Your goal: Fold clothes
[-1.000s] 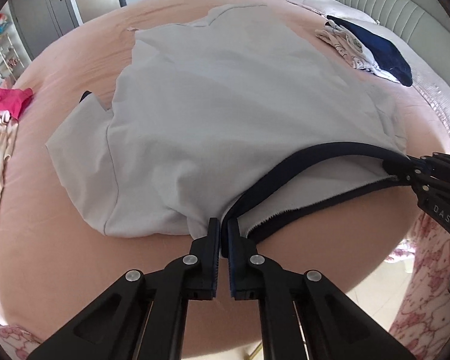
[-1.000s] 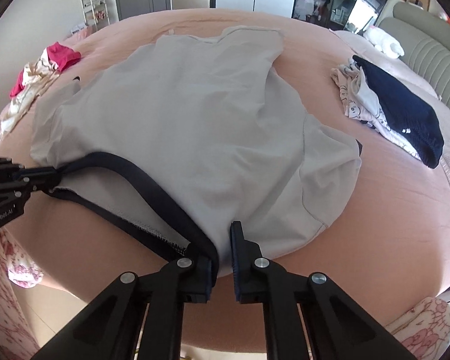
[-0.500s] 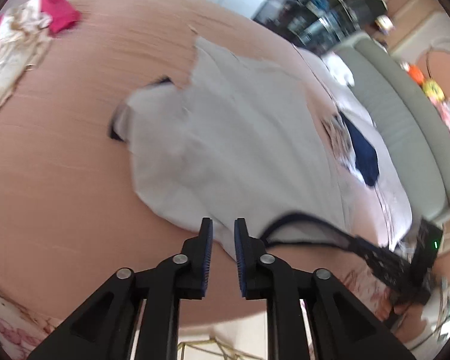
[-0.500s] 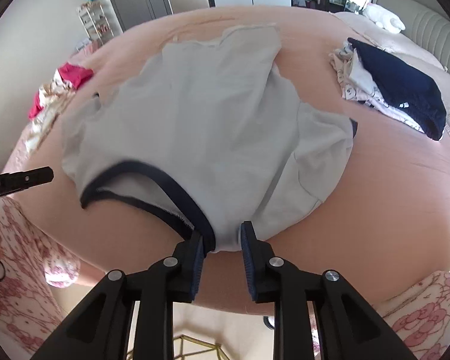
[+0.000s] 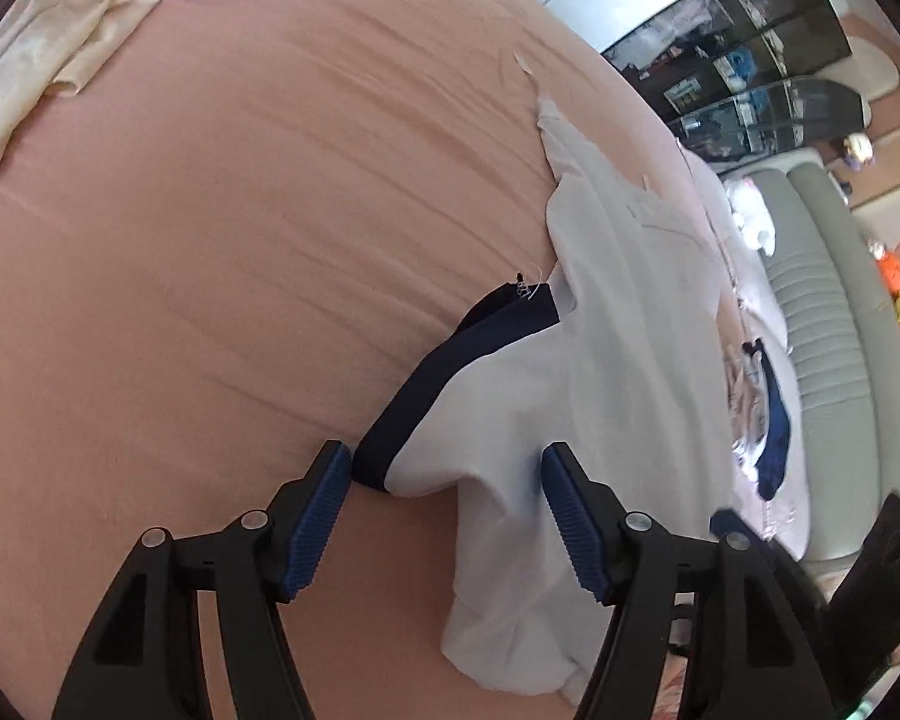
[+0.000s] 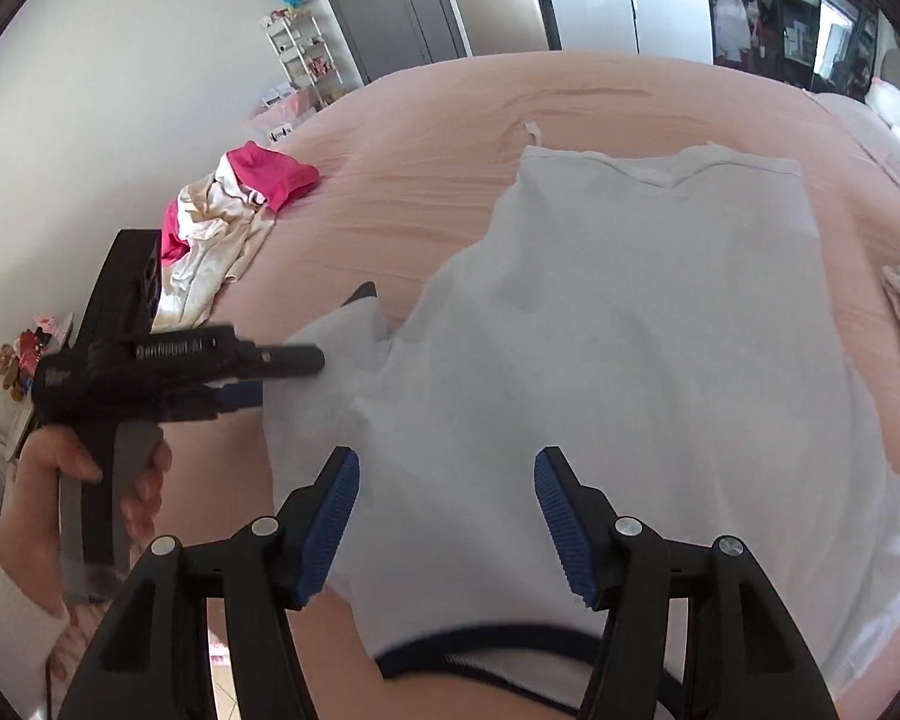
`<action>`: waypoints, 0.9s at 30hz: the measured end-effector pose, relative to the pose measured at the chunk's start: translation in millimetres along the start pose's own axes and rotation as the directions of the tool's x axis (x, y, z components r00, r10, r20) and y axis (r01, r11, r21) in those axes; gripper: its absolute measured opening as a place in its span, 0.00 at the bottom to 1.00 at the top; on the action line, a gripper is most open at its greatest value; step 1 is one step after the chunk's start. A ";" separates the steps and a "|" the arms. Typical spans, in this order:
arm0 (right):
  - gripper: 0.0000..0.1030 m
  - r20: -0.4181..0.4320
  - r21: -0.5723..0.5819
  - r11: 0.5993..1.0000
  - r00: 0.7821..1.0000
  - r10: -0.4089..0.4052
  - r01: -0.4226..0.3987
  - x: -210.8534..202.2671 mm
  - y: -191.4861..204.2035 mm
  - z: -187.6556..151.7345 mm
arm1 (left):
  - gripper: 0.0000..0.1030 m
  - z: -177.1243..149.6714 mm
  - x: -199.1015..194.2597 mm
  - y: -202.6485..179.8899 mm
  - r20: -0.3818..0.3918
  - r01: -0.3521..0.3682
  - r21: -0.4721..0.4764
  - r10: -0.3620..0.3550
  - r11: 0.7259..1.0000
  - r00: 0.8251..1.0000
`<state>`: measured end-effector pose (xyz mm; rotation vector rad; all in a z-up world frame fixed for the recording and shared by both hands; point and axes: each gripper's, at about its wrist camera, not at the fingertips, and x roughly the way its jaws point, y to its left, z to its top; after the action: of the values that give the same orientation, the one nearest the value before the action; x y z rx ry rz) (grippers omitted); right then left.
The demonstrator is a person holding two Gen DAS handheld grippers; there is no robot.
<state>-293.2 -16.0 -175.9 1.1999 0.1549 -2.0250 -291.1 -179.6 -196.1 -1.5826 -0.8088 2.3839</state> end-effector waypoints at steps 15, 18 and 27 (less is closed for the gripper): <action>0.58 -0.248 -0.021 0.989 0.959 0.137 -0.147 138.7 30.6 86.3 | 0.28 21.2 -16.9 30.7 0.052 0.021 -0.002 -0.021 1.000 0.998; 0.27 -0.232 -0.011 0.973 0.947 0.222 -0.231 133.2 38.7 84.7 | 0.26 21.5 -36.3 11.4 0.105 0.068 0.115 -0.080 0.991 0.991; 0.19 -0.223 -0.101 0.990 0.972 0.073 -0.097 116.6 50.1 90.3 | 0.28 18.5 -20.8 23.7 0.001 0.077 0.055 -0.077 0.996 0.997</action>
<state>-354.3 -156.2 -205.4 1.3337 0.3143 -1.7836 -295.2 -214.6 -186.4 -1.4999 -0.7831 2.3348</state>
